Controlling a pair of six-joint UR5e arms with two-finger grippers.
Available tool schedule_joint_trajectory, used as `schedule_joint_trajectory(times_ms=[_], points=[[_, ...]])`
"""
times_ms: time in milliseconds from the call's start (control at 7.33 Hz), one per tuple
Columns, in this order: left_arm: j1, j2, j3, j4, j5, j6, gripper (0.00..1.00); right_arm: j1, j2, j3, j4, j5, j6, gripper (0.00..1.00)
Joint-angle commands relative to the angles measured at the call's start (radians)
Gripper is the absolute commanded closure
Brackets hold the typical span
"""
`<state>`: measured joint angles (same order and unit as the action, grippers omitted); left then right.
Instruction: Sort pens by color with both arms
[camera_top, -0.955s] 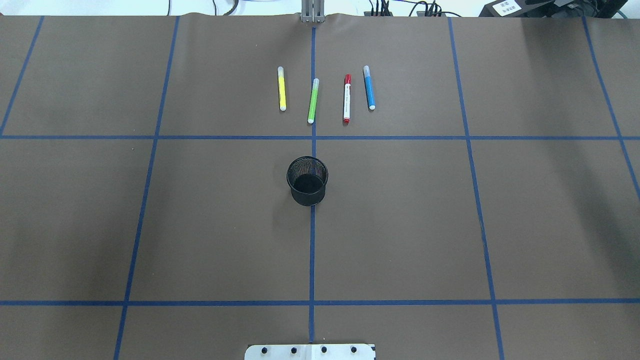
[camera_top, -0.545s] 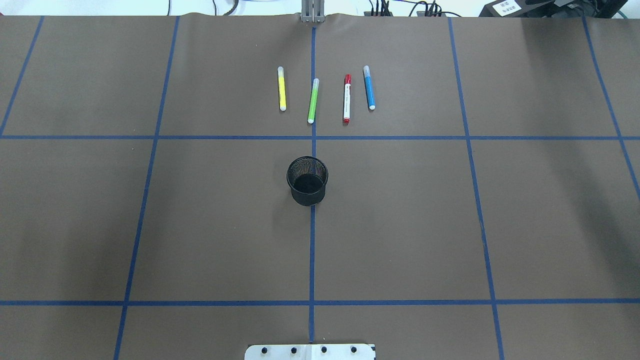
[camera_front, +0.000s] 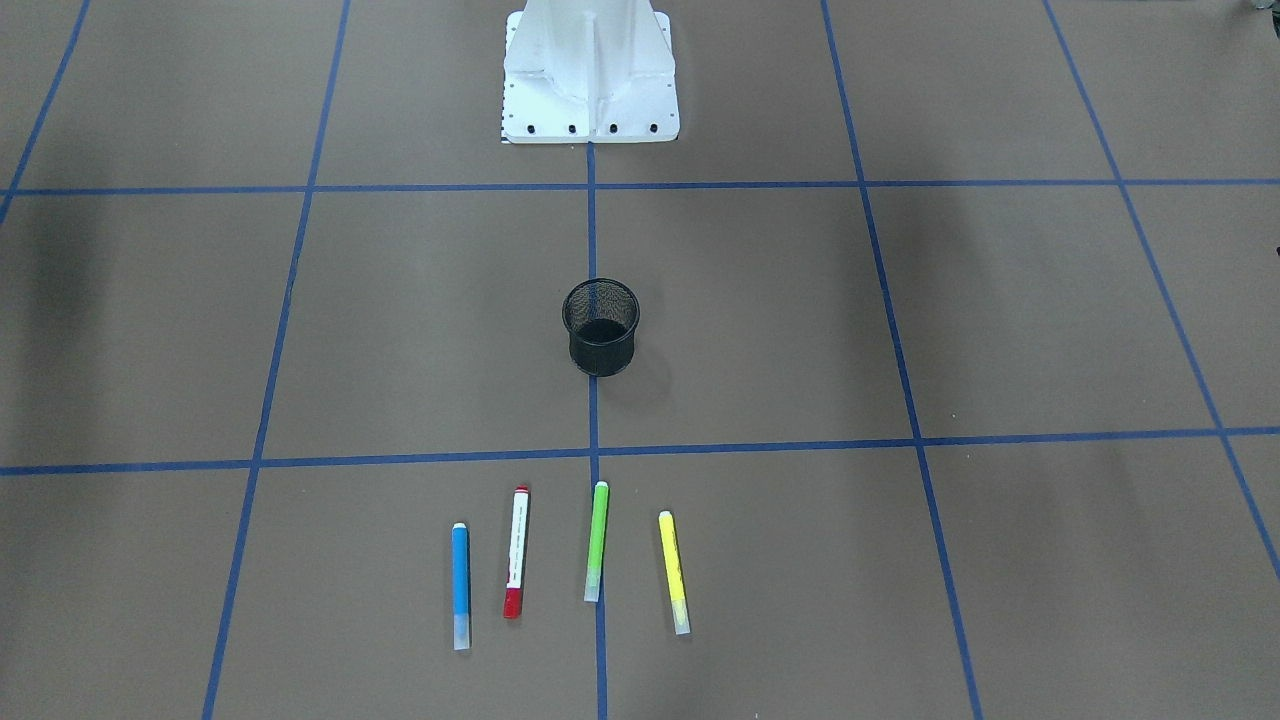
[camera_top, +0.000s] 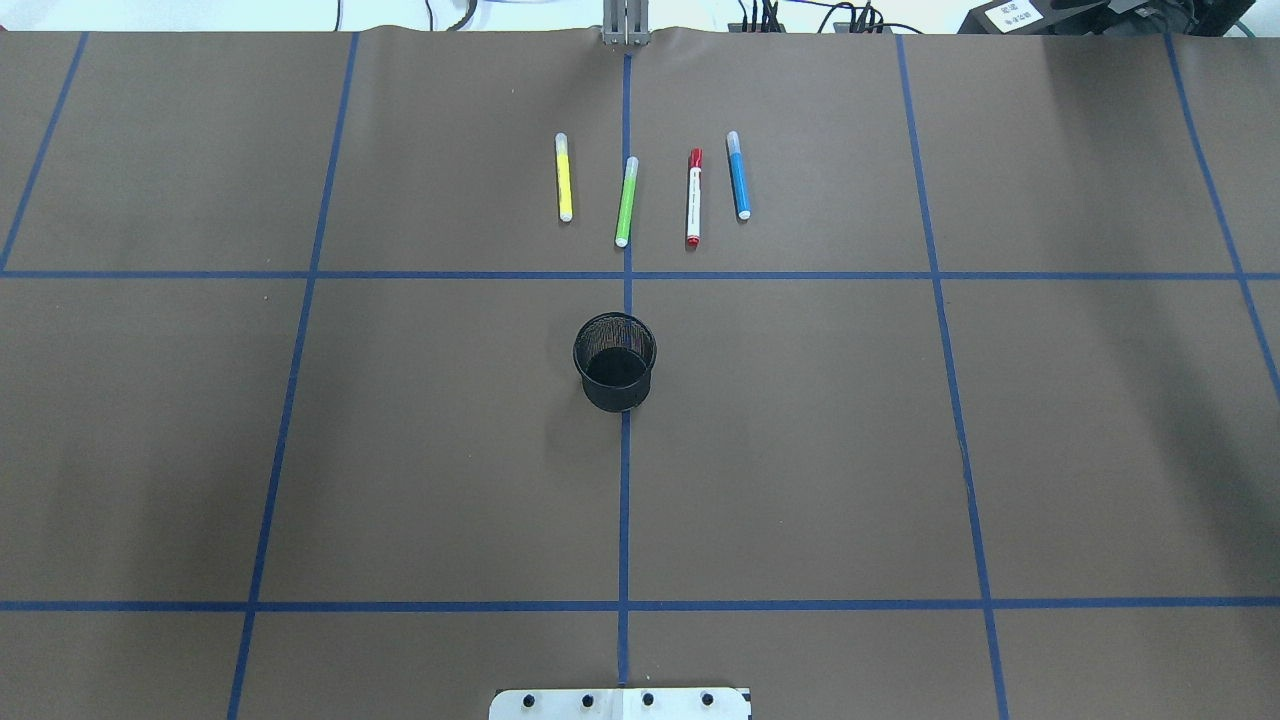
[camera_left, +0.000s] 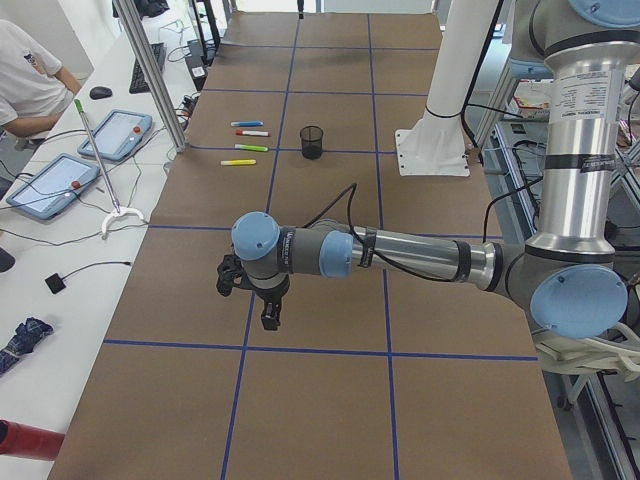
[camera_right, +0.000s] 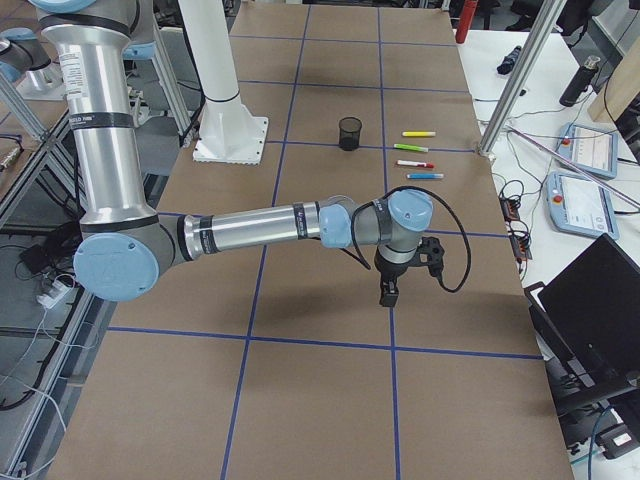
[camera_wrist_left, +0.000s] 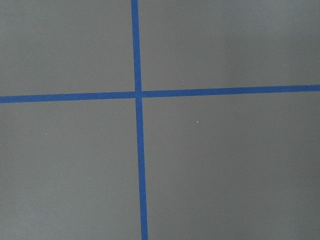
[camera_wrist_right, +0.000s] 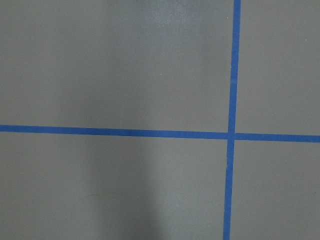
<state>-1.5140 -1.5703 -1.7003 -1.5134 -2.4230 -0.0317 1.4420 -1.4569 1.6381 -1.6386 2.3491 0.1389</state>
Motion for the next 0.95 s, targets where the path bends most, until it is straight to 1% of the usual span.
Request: schedule_joint_trajectory(times_ms=[0, 273, 409, 545, 818], points=[[0.0, 0.001, -0.001, 0.001, 0.007, -0.001, 0.0, 0.0, -0.002, 0.012, -0.001, -0.001, 0.001, 0.0], [0.0, 0.001, 0.001, 0.002, 0.009, 0.0, 0.0, 0.0, -0.003, 0.012, -0.001, -0.002, 0.001, 0.0], [0.001, 0.001, 0.01, 0.002, 0.009, 0.004, 0.0, 0.0, -0.005, 0.011, -0.003, -0.017, 0.001, 0.0], [0.001, -0.001, 0.008, 0.002, 0.007, 0.003, 0.0, 0.0, -0.02, 0.009, 0.002, -0.081, 0.001, 0.0], [0.001, -0.011, 0.008, 0.002, 0.007, -0.001, 0.0, 0.0, -0.02, -0.001, -0.001, -0.082, 0.002, 0.0]])
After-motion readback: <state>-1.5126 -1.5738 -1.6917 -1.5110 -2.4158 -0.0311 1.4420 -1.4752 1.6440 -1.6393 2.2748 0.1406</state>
